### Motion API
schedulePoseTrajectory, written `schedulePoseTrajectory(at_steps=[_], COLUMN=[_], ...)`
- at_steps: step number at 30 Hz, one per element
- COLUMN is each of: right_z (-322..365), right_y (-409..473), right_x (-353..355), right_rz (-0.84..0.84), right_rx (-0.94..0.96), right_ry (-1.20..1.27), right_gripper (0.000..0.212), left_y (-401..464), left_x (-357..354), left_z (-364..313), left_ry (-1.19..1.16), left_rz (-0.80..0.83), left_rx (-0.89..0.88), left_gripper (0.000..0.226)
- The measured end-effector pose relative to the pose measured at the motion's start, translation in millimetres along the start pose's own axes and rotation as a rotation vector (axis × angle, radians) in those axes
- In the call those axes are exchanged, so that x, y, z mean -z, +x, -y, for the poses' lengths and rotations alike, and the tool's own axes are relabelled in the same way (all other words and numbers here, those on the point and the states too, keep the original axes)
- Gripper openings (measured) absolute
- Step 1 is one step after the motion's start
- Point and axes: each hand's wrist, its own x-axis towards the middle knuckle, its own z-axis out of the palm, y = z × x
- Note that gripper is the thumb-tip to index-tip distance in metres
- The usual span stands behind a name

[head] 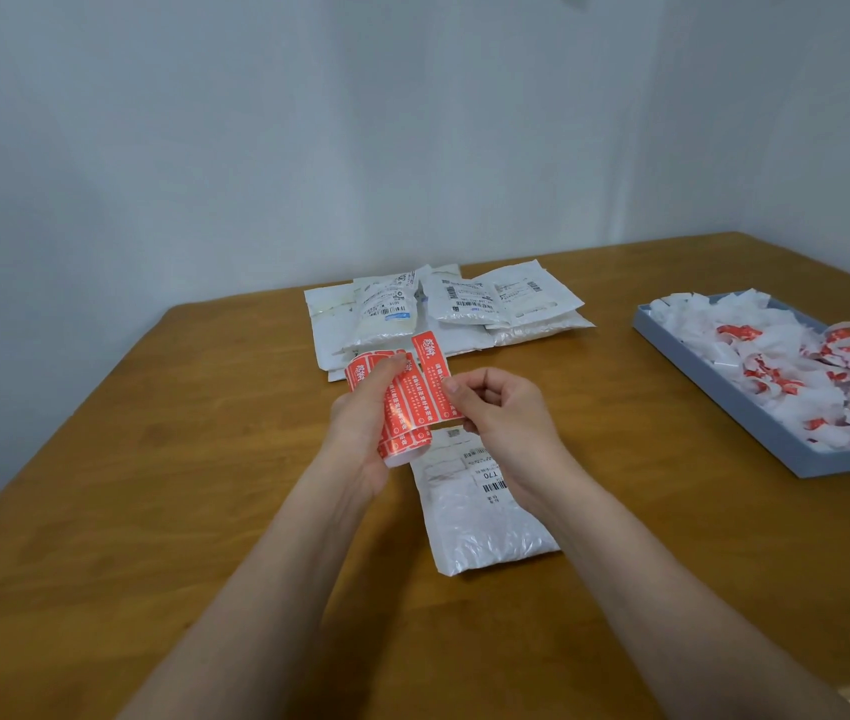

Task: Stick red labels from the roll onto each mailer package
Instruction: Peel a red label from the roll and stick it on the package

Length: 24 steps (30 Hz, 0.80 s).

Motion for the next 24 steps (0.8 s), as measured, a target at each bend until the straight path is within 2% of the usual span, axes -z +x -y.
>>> schedulePoseTrajectory(at_steps=[9, 24], right_z=[1.7, 3.1], right_y=[-2.9, -4.5], right_x=[-3.8, -4.1], right_rz=[-0.063, -0.086], right_rx=[0.108, 0.187], right_ry=[-0.047, -0.067], right_gripper=[0.007, 0.007], left_y=[-1.2, -3.4], left_x=[0.2, -2.0], left_z=[-1.7, -3.9], left_ry=[0.001, -0.020], left_rz=[-0.006, -0.011], left_rx=[0.007, 0.043], left_gripper=[0.043, 0.035])
